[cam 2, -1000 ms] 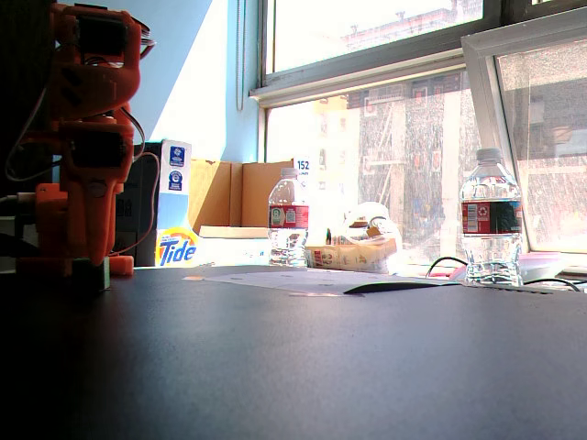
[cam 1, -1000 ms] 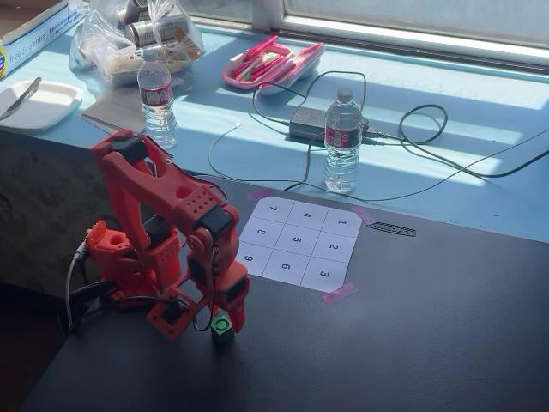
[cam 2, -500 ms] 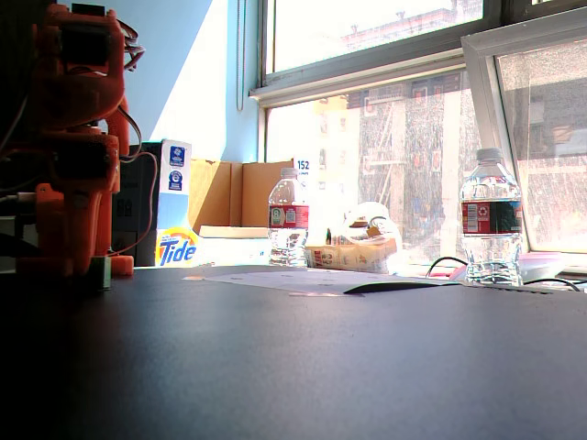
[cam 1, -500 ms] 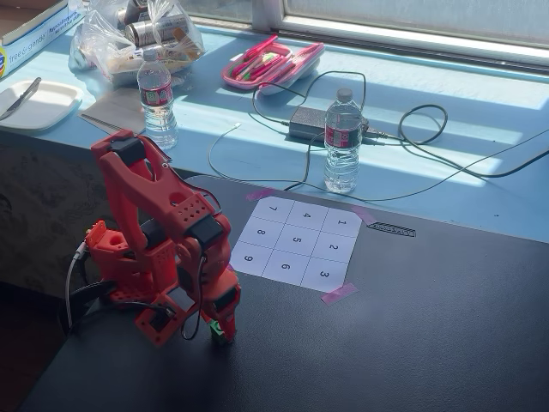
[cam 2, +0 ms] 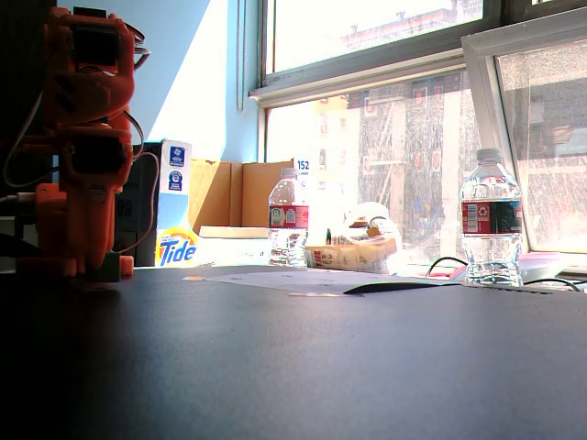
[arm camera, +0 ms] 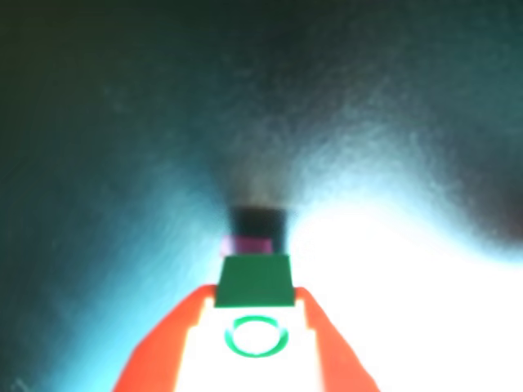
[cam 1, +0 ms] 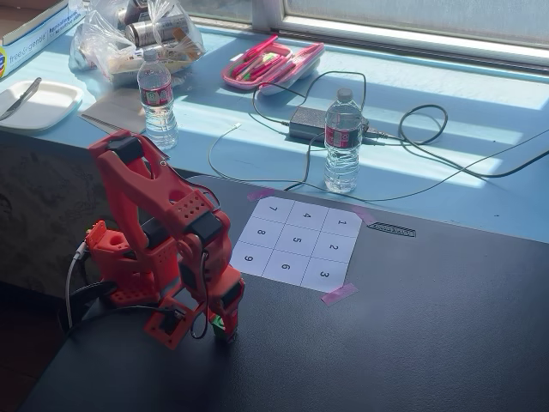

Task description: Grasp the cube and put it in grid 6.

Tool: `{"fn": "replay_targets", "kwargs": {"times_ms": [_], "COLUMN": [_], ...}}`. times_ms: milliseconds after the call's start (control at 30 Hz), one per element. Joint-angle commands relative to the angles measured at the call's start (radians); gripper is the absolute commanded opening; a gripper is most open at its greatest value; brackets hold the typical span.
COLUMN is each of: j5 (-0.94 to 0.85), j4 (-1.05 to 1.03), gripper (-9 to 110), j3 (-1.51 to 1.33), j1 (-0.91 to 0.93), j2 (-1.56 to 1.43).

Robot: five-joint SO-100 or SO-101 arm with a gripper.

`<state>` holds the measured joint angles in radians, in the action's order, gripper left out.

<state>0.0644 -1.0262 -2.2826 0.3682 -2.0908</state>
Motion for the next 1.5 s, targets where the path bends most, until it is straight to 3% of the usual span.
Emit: {"fn": "replay_targets", "kwargs": {"times_ms": [0, 600, 1100, 1467], "j5": [0.0, -0.018, -0.026, -0.009], "j4": [-0.091, -0.396, -0.382, -0.258], "gripper": [0, 0, 0, 0], "j3": [0.161, 0.798, 0.804, 0.696], "j1": [-0.054, -0.434, -0.738, -0.793], "j2": [-0.034, 0.272, 0.387, 0.483]}}
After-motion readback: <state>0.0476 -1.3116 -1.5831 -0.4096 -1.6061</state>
